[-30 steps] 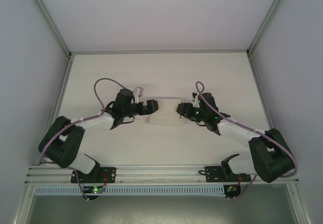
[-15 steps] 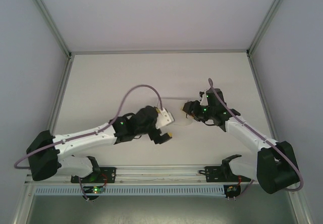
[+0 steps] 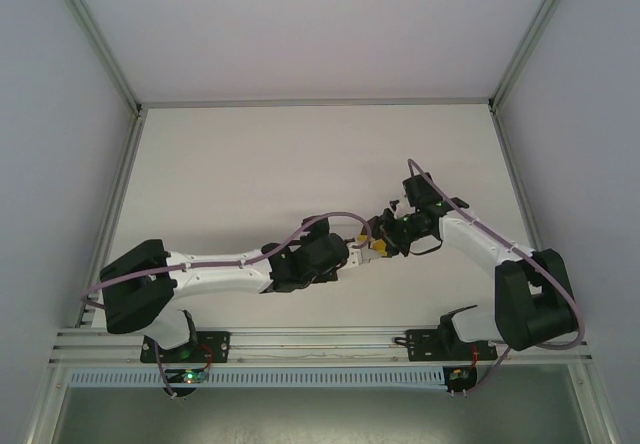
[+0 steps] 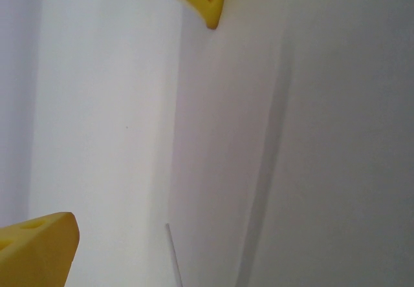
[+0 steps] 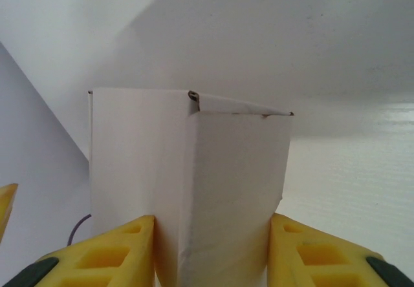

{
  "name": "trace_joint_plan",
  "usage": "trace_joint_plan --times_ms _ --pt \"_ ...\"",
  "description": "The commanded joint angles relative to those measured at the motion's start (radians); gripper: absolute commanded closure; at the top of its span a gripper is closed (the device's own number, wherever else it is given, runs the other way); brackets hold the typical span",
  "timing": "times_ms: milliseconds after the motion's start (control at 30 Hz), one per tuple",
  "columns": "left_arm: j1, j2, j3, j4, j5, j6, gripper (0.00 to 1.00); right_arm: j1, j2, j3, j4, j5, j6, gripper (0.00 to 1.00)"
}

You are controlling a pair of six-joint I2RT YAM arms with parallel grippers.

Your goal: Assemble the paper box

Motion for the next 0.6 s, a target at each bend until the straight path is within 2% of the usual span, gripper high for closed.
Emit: trace_joint_plan --times_ms 0,100,300,367,567 --pt "-0.009 -0.001 -0.002 0.079 -0.058 0.036 0.01 -0.001 0.009 0.017 -0.072 -0.105 0.013 0.62" --pt "-0.009 0.009 -0.007 0.084 -0.053 0.032 0.05 0.000 0.023 0.016 -0.075 -0.139 0.027 0.63" --pt "-0.009 0.035 0.024 0.033 -0.015 0.018 0.23 0.000 0.037 0.019 -0.065 -0.176 0.031 0.62" --pt "-0.010 0.035 0.022 0.036 -0.007 0.021 0.24 -0.001 0.032 0.019 -0.066 -0.175 0.031 0.60" --pt "-0.007 0.030 0.027 0.021 0.021 0.016 0.46 0.013 0.020 -0.012 -0.020 -0.175 0.083 0.56"
